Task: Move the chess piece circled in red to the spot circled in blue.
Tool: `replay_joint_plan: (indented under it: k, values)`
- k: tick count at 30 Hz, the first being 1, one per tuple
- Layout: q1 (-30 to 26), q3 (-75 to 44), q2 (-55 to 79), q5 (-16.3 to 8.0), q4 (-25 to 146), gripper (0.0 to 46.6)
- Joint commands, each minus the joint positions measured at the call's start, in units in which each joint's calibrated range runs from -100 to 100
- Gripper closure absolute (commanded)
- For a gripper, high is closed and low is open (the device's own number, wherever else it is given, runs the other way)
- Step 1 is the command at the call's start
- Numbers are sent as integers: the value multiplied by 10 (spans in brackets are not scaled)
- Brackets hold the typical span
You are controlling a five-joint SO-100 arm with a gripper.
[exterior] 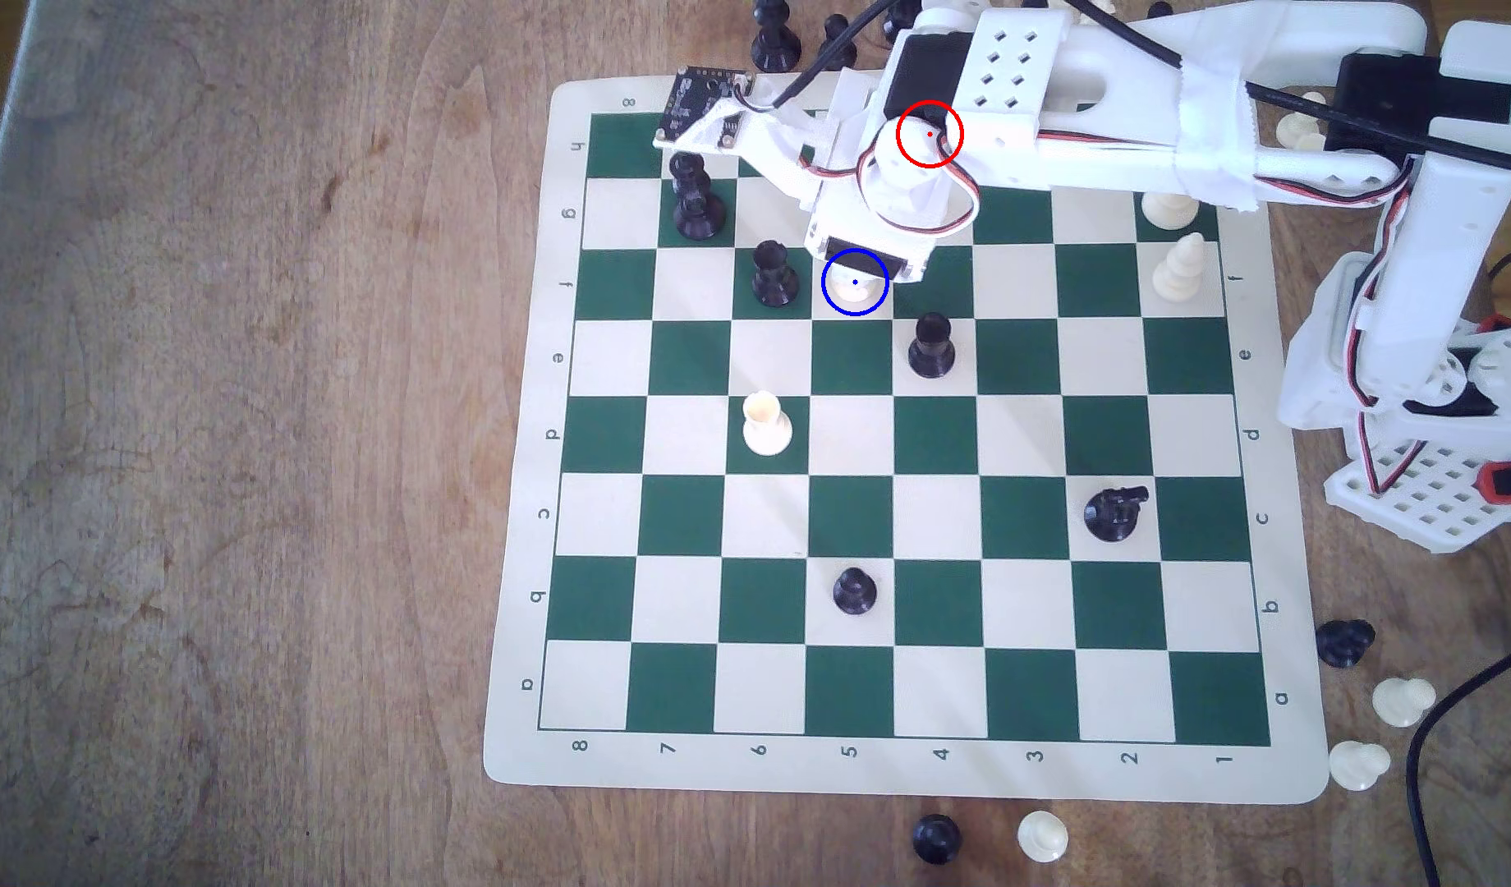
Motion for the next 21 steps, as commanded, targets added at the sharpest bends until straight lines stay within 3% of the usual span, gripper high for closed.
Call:
replay_joint_plan:
  k: [1,15,21]
  values:
    - [8,-40,-2,-1,-5,464]
    - [9,-33,-34,0,8,322]
    - [9,-8,-101,2,28,299]
